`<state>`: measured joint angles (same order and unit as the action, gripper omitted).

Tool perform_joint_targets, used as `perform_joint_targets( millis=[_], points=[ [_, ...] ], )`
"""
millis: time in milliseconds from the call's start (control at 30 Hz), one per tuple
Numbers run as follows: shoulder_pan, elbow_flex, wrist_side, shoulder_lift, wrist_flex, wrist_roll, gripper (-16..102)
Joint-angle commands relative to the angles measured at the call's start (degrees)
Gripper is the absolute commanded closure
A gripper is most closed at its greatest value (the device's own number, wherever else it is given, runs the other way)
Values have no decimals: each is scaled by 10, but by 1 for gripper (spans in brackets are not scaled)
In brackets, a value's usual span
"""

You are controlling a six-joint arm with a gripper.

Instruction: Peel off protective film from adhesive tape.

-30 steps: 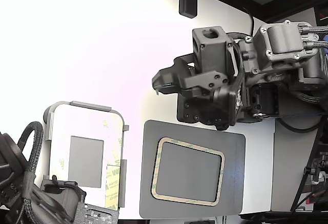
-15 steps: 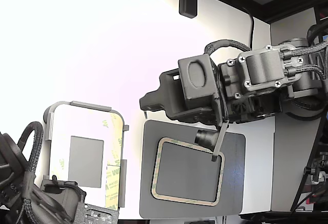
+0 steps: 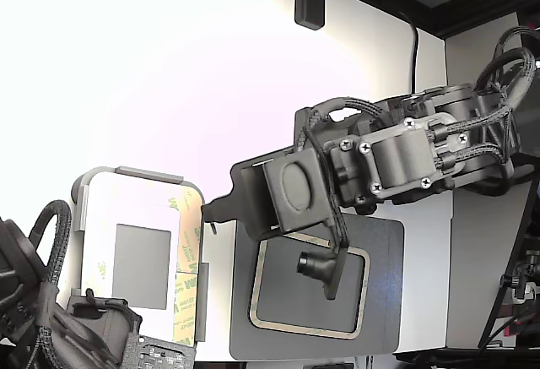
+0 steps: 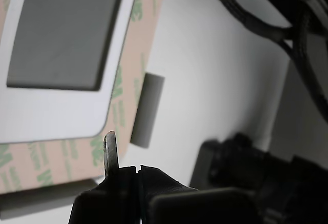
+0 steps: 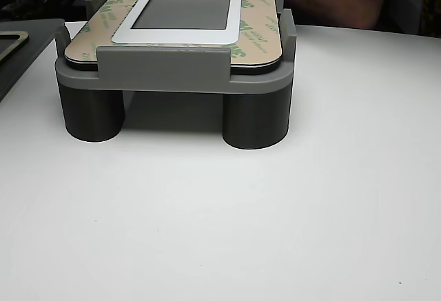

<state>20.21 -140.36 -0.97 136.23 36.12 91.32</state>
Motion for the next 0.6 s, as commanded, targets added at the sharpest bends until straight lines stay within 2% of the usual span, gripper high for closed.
perform_joint_targets(
  millis=[0, 233, 567],
  points=[
    [-3, 23, -7, -14, -17, 18, 96],
    [-2, 54, -37, -67, -12, 79, 96],
    [2, 69, -84, -122, -56, 142, 96]
  ],
)
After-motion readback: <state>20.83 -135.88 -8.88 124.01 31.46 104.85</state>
